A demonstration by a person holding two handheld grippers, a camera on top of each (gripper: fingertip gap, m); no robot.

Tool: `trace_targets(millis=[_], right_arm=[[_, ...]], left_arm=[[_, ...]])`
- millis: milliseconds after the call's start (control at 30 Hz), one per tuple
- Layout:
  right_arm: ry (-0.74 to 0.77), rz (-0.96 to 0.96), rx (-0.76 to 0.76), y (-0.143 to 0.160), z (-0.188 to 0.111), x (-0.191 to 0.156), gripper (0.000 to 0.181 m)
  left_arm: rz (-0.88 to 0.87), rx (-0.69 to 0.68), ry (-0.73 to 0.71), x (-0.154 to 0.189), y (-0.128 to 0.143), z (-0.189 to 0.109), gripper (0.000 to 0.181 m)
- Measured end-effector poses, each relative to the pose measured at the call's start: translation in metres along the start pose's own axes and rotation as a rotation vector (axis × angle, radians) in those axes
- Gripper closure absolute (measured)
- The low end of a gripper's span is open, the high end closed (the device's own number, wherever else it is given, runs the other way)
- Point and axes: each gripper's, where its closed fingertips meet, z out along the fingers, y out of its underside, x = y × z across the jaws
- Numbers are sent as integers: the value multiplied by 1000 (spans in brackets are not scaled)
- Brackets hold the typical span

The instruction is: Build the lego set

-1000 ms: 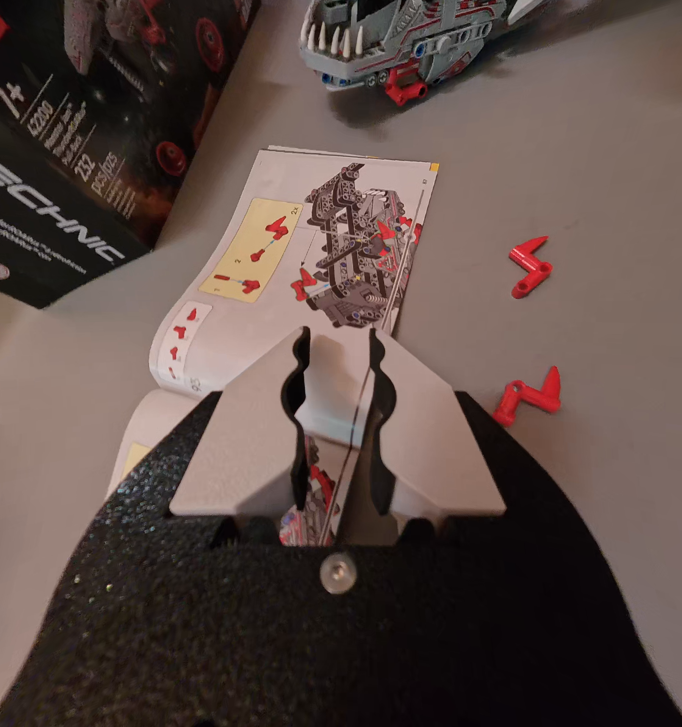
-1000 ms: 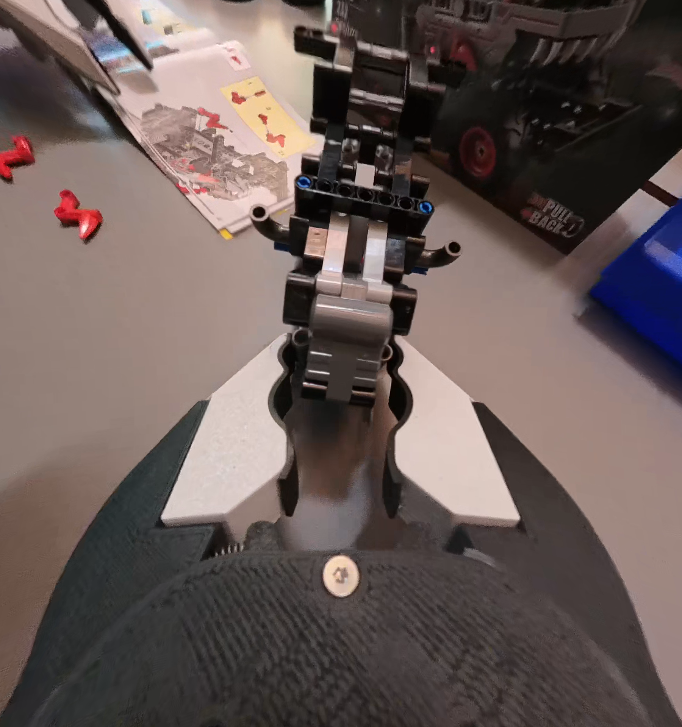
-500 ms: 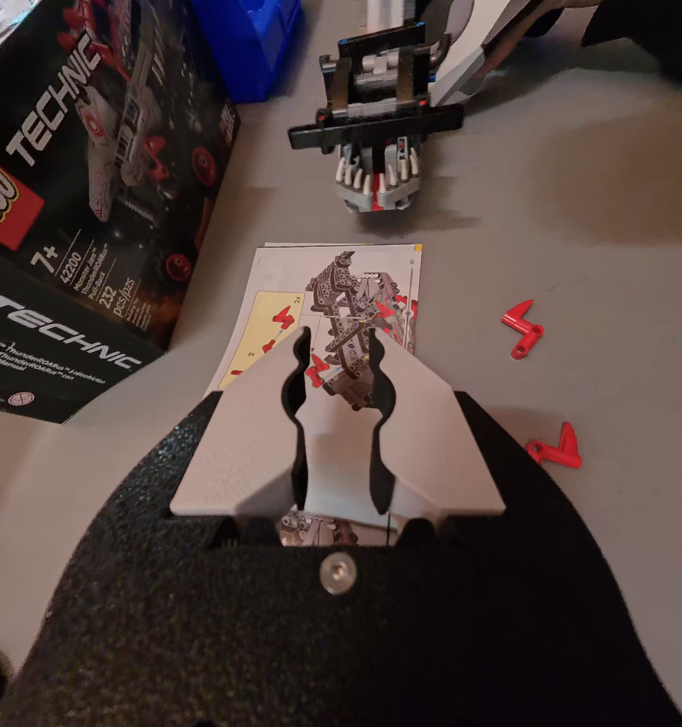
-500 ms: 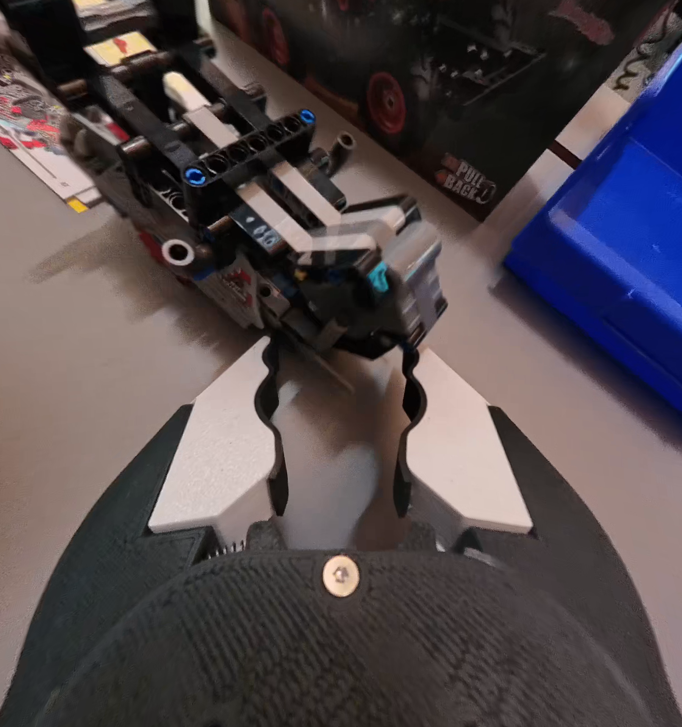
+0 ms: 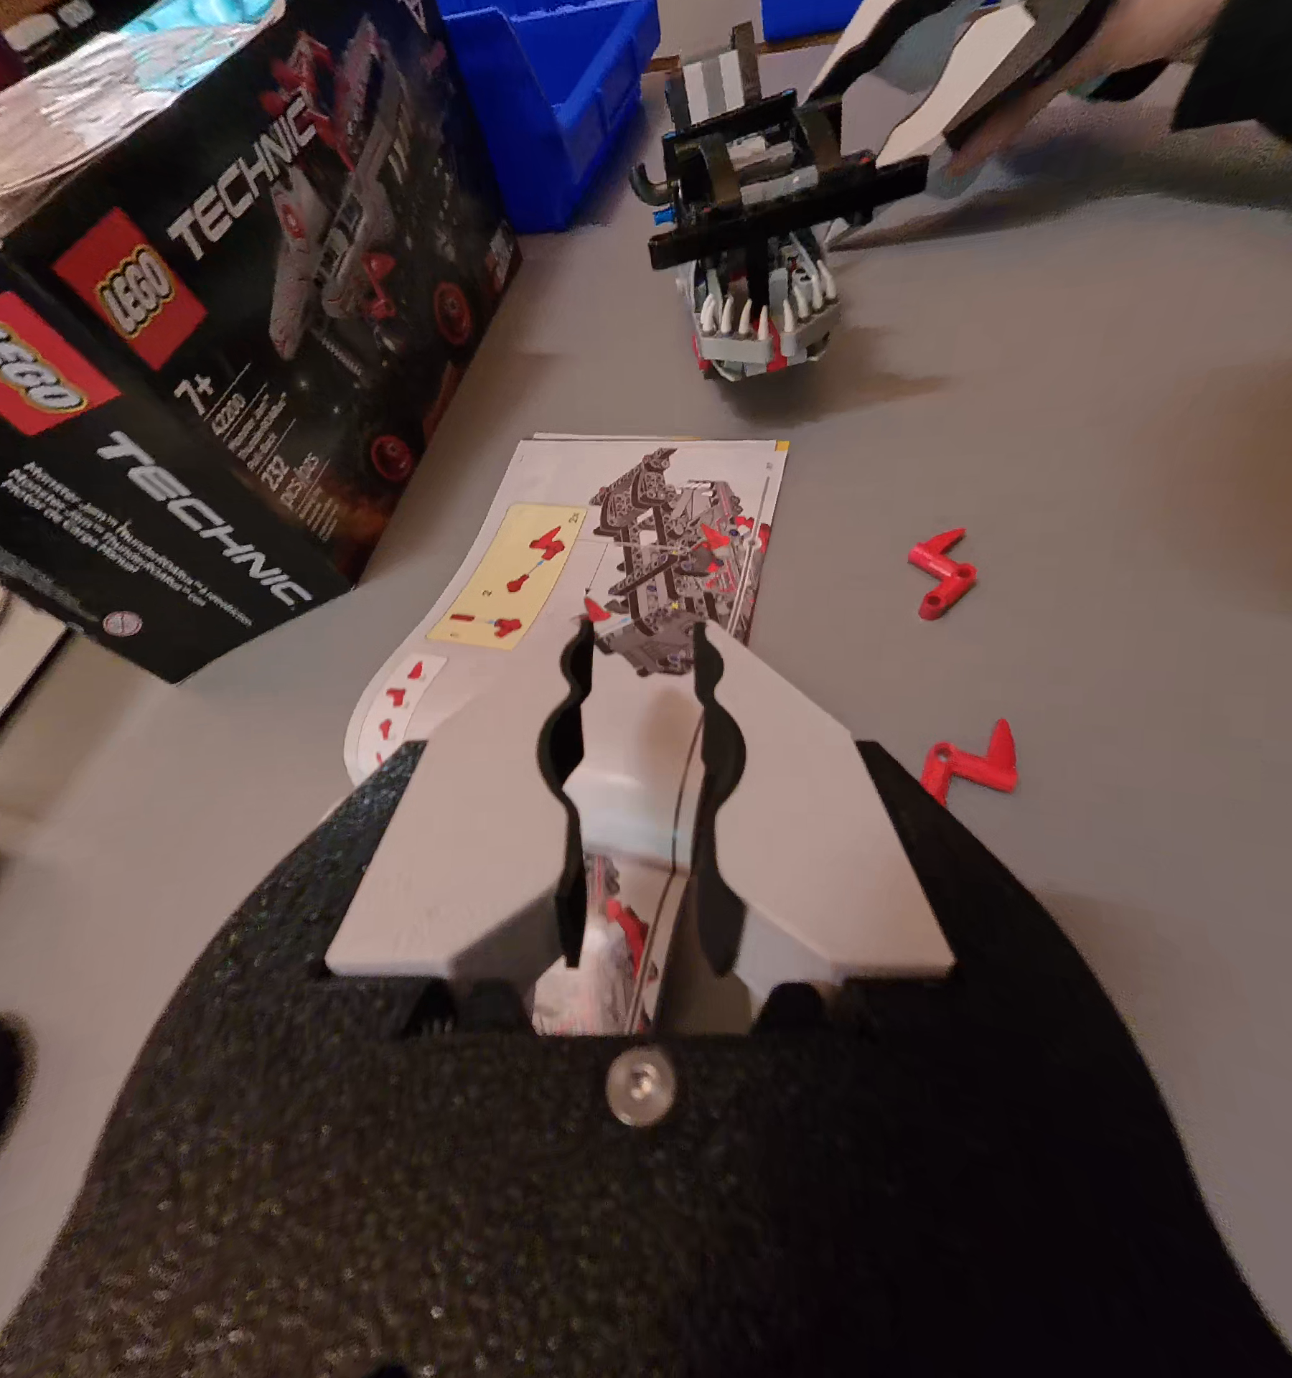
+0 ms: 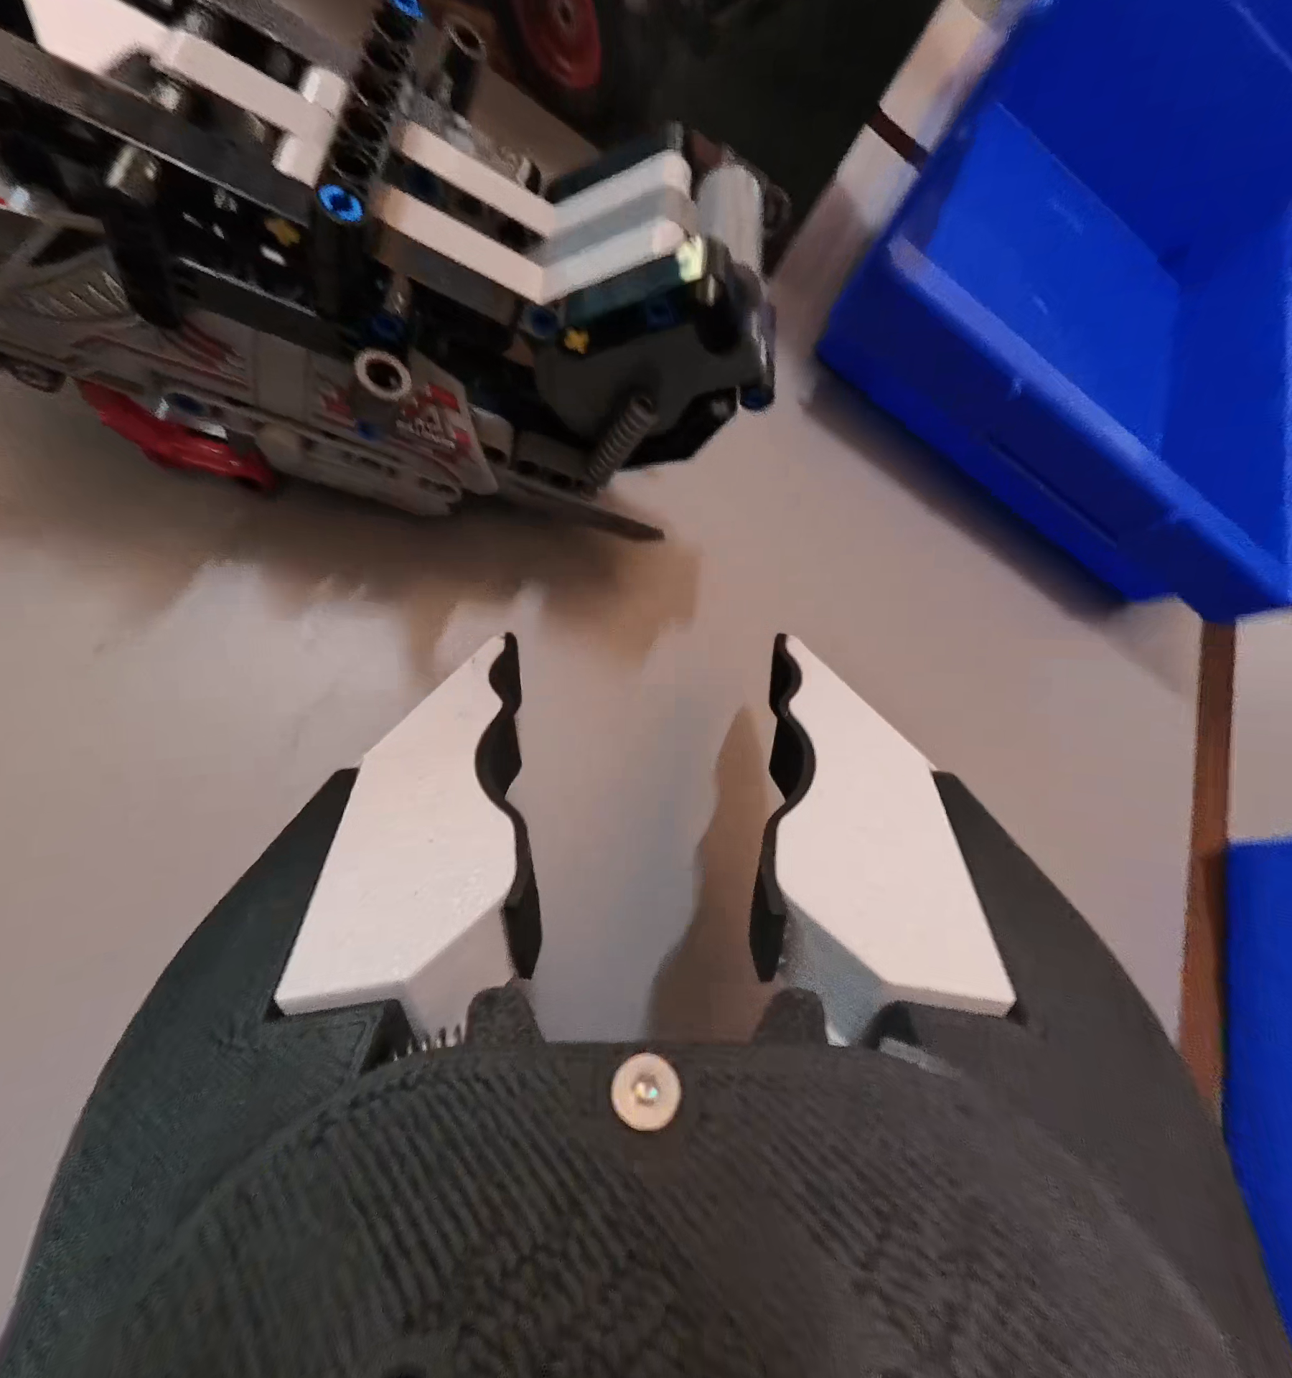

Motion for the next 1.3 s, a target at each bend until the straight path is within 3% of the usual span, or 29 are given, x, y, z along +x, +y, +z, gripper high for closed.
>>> trace_targets(millis=[100, 200, 267, 400, 533, 733, 933, 1067, 1167, 1300], right_arm=[[94, 51, -73, 11, -21, -3, 116], [83, 74, -71, 13, -40, -34, 119], [7, 107, -37, 8, -50, -69, 126], [-288, 126, 36, -6, -65, -148, 132], [-432, 35, 92, -26, -66, -187, 135], [-482, -29, 139, -59, -53, -212, 137], [-499, 32, 188, -87, -40, -234, 126], [-420, -7, 107, -80, -25, -233, 129], [-492, -54, 113, -79, -31, -246, 158], [-386, -149, 154, -74, -34, -234, 158]], left_arm=[[-11, 12, -60, 0, 10, -9, 158], [30, 3, -172, -7, 26, -15, 158], [147, -49, -265, -13, 39, -17, 159], [292, -94, -417, -20, 43, -20, 163], [348, -101, -454, -15, 40, -17, 164], [353, -92, -475, -17, 38, -20, 165], [370, -105, -481, -18, 39, -20, 166], [405, -86, -491, -16, 32, -22, 166], [419, -93, -493, -14, 32, -20, 166], [460, -117, -490, -8, 29, -19, 166]])
